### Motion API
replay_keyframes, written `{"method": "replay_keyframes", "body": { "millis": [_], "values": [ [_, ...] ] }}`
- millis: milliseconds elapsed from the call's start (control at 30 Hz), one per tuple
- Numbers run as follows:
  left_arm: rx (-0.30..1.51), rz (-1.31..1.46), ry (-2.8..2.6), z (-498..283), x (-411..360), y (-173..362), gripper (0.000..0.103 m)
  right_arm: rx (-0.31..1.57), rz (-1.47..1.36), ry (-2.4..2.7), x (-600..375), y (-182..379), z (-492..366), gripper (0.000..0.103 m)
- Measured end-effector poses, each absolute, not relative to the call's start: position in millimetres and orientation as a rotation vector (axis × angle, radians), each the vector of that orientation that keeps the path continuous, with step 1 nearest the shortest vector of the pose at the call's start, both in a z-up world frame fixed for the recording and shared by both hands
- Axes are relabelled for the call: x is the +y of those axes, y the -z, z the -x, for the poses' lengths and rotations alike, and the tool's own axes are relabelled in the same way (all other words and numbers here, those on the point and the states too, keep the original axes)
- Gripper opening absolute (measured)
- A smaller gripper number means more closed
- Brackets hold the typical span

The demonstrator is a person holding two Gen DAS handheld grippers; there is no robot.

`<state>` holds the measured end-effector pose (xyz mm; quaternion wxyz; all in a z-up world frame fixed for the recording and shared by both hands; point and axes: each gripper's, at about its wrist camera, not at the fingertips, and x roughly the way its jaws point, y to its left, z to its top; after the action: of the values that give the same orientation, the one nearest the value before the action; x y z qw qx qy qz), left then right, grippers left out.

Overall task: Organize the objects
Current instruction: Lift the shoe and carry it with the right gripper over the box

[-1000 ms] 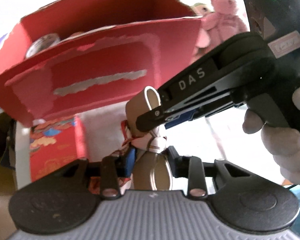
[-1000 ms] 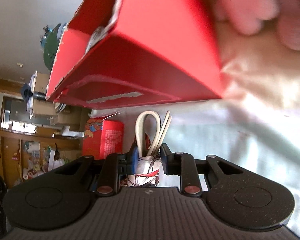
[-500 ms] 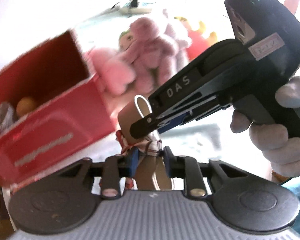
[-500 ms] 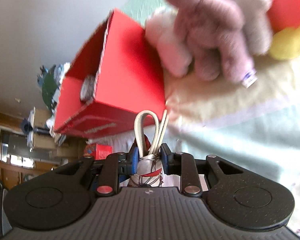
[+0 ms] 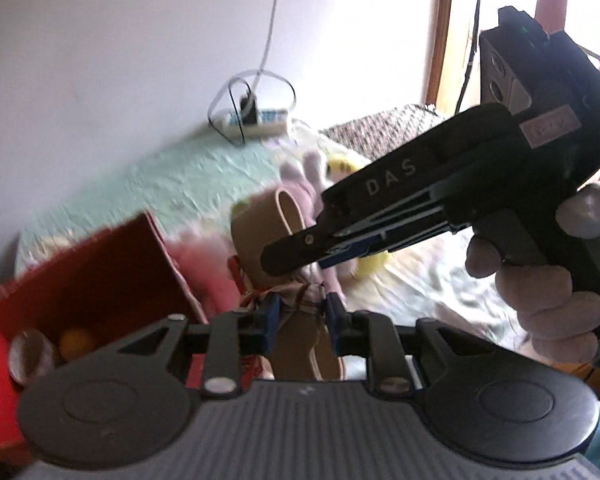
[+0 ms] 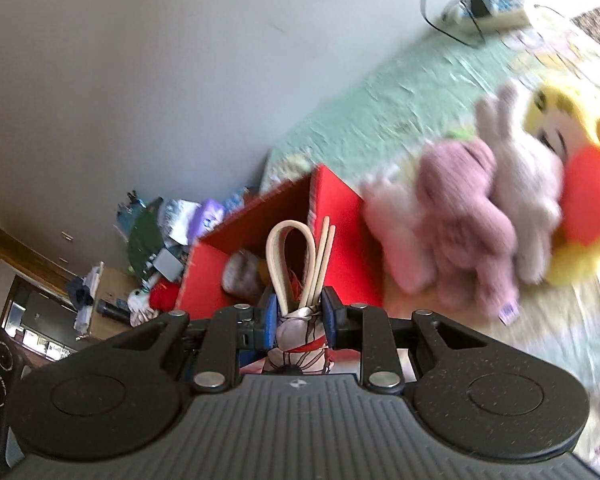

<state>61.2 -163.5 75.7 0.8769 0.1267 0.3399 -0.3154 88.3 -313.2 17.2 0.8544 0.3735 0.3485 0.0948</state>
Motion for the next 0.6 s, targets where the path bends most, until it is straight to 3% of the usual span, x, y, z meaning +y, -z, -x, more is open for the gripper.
{"method": "replay_keyframes", "body": {
  "millis": [300,600],
  "values": [
    [0.620,-0.244,0.608,-90,-116,-109,0.021,0.696,-0.707,-0.261,-282,-56,-150,0.025],
    [0.693,-0.191,0.567,-147,-58,-101,0.021,0.774,-0.618,-0.245,-239,-51,-217,0.025]
  ]
}}
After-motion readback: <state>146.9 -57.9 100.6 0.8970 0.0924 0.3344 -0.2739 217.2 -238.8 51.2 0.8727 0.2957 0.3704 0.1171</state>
